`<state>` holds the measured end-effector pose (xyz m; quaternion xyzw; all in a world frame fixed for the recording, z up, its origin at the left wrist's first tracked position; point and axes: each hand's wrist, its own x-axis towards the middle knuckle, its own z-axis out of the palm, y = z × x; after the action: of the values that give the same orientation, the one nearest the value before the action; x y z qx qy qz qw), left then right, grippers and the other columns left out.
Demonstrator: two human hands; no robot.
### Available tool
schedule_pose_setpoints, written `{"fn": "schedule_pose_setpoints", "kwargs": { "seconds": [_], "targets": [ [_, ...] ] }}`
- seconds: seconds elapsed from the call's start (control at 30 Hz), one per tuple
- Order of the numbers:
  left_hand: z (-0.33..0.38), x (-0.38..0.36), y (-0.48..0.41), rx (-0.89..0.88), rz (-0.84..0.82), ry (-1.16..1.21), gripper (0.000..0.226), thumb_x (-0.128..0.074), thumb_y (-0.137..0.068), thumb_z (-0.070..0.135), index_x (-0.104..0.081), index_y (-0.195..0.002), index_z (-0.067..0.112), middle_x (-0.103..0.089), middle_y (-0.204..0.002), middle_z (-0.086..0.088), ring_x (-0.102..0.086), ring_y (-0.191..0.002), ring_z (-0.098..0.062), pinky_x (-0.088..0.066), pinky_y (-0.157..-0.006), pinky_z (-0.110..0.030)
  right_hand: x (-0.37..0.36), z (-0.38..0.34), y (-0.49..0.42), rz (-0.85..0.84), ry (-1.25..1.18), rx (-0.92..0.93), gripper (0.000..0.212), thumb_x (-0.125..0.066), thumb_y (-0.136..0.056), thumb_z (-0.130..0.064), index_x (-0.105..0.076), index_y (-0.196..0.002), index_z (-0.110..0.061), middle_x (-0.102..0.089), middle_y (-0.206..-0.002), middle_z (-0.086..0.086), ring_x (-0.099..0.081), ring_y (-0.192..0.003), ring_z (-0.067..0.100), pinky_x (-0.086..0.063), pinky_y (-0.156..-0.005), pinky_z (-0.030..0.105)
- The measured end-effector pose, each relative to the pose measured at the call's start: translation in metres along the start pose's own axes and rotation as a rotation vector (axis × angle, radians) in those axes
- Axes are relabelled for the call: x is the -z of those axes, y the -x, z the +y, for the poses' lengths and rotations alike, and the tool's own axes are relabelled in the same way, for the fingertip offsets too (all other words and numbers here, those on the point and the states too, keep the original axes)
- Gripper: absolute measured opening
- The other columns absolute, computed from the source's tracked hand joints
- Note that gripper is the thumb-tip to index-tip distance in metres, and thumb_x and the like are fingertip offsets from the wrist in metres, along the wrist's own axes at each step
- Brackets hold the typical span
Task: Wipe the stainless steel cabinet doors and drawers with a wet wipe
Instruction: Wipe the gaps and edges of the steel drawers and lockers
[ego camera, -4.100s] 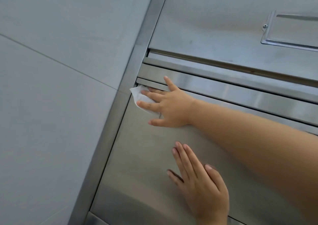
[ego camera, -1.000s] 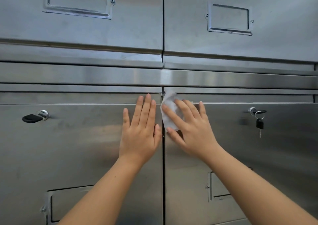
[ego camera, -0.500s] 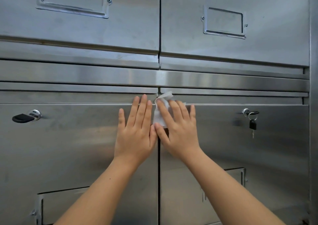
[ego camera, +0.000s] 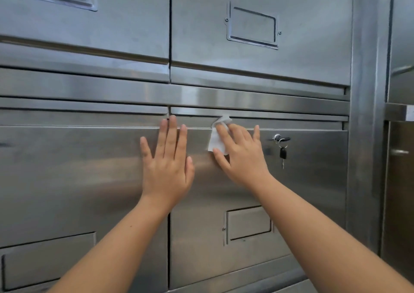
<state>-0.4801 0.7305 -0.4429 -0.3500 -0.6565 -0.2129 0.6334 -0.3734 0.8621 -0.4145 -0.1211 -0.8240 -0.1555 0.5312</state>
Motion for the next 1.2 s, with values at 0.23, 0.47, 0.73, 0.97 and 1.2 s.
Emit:
{"fn": "schedule_pose_setpoints", "kwargs": {
  "seconds": [0.23, 0.47, 0.73, 0.97, 1.2],
  "targets": [
    [0.052, -0.015, -0.041, -0.153, -0.074, 0.025, 0.058, -0.032, -0.083, 0.025, -0.045, -0.135, 0.002, -0.039, -0.143, -0.016, -0.037, -0.131, -0.033, -0.016, -0.104, -0.061, 0.009, 0.048, 0.005, -0.036, 0.127, -0.028, 0.054, -0.046, -0.091, -0.041, -0.045, -0.137, -0.013, -0.053, -0.125, 0.009, -0.05, -0.116, 0.027, 0.009, -0.111, 0.046],
    [0.075, -0.043, -0.037, -0.169, -0.095, -0.011, 0.057, -0.029, -0.088, 0.029, -0.04, -0.139, 0.003, -0.035, -0.147, -0.013, -0.034, -0.134, -0.031, -0.015, -0.107, -0.055, 0.021, 0.114, 0.005, -0.145, 0.242, -0.09, 0.051, -0.031, -0.096, -0.044, -0.033, -0.142, -0.023, -0.043, -0.132, -0.001, -0.044, -0.121, 0.021, 0.015, -0.109, 0.043],
    [0.077, -0.044, -0.035, -0.169, -0.054, -0.036, 0.057, -0.03, -0.089, 0.029, -0.04, -0.138, 0.001, -0.034, -0.147, -0.015, -0.033, -0.134, -0.033, -0.022, -0.106, -0.055, 0.02, 0.139, 0.013, -0.075, -0.107, -0.202, 0.038, -0.035, -0.098, -0.033, -0.046, -0.134, -0.029, -0.047, -0.126, -0.004, -0.044, -0.119, 0.014, 0.005, -0.112, 0.048],
    [0.078, -0.047, -0.034, -0.174, -0.038, -0.057, 0.058, -0.029, -0.09, 0.03, -0.038, -0.139, 0.001, -0.032, -0.147, -0.015, -0.031, -0.134, -0.034, -0.014, -0.107, -0.053, 0.007, 0.179, 0.029, 0.009, -0.13, -0.238, 0.042, -0.032, -0.098, -0.041, -0.043, -0.137, -0.028, -0.043, -0.134, -0.004, -0.038, -0.126, 0.013, 0.0, -0.112, 0.051],
    [0.078, -0.053, -0.031, -0.164, -0.006, -0.06, 0.059, -0.029, -0.091, 0.031, -0.034, -0.141, 0.0, -0.029, -0.149, -0.015, -0.029, -0.136, -0.032, -0.015, -0.108, -0.055, -0.014, 0.202, 0.045, -0.046, 0.036, -0.239, 0.059, -0.022, -0.093, -0.054, 0.001, -0.145, -0.036, -0.004, -0.156, -0.001, 0.001, -0.144, 0.019, 0.001, -0.11, 0.055]
  ]
}}
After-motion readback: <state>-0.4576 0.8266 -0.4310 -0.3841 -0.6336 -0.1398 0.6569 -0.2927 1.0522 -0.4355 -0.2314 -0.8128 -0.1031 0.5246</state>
